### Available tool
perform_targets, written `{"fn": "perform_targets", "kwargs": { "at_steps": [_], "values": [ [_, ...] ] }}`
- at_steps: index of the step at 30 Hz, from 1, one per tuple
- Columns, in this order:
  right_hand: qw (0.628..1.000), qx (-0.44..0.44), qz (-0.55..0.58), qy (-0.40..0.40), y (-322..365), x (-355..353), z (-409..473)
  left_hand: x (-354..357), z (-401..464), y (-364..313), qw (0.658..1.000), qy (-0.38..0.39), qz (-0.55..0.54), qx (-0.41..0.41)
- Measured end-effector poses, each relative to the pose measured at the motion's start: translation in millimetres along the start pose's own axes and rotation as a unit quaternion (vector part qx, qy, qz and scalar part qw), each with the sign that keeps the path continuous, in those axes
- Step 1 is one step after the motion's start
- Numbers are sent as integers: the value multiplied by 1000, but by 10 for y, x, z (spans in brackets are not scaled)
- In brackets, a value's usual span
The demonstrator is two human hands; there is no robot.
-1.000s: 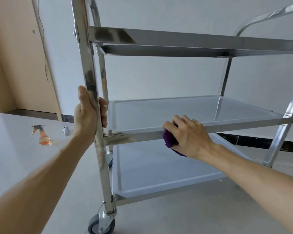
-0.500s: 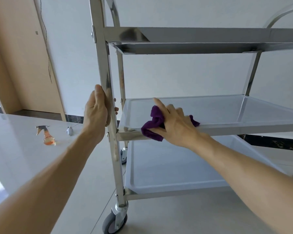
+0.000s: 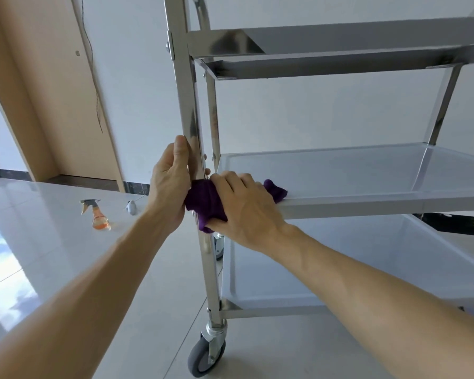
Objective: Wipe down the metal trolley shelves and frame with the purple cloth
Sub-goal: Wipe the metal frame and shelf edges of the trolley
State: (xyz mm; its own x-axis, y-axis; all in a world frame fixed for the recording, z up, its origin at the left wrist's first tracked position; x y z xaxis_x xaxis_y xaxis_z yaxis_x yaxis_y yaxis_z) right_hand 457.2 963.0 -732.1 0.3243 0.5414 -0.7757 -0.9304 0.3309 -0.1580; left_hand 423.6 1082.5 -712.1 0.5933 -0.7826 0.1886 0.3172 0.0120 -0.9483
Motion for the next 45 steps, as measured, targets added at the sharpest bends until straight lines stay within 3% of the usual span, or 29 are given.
{"fn": "perform_targets", "kwargs": {
  "at_steps": [7, 12, 16, 22, 28, 35, 40, 45],
  "values": [
    [998, -54, 23, 32, -452, -152, -411, 36, 25, -30, 999, -4, 3, 42],
    [1000, 0, -27, 1, -1050, -421, -879, 75, 38, -30, 999, -17, 7, 29],
    [995, -4, -81, -54, -758, -339, -687, 129, 20, 8, 999, -12, -27, 15],
    [993, -83, -80, -2, -77, 51, -119, 80, -15, 7, 997, -64, -27, 19],
    [992, -92, -79, -21, -768, -313, -695, 68, 32, -8, 996, -79, 3, 48],
    [997, 37, -74, -8, -1902, -756, -1577, 141, 46, -45, 987, -127, 71, 67],
    [987, 31, -134, -78, -1840, -814, -1597, 267, -91, -162, 971, -174, 135, 89],
    [976, -8, -192, -107, -1667, -800, -1526, 274, -242, -283, 935, -225, 240, 134]
  ]
}}
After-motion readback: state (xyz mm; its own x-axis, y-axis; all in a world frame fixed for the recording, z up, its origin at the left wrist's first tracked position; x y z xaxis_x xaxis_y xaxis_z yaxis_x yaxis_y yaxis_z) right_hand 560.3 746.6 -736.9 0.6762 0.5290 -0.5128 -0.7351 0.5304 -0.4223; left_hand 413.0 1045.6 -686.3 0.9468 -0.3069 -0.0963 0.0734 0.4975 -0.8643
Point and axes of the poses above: each hand's wrist, its own z-axis towards the middle knuckle, its own x-axis out of the palm, y = z × x, the point moved 10 cm from there along z, towards the middle knuckle, and after that the axes turned 11 degrees about -x, right-handed, at the moved point
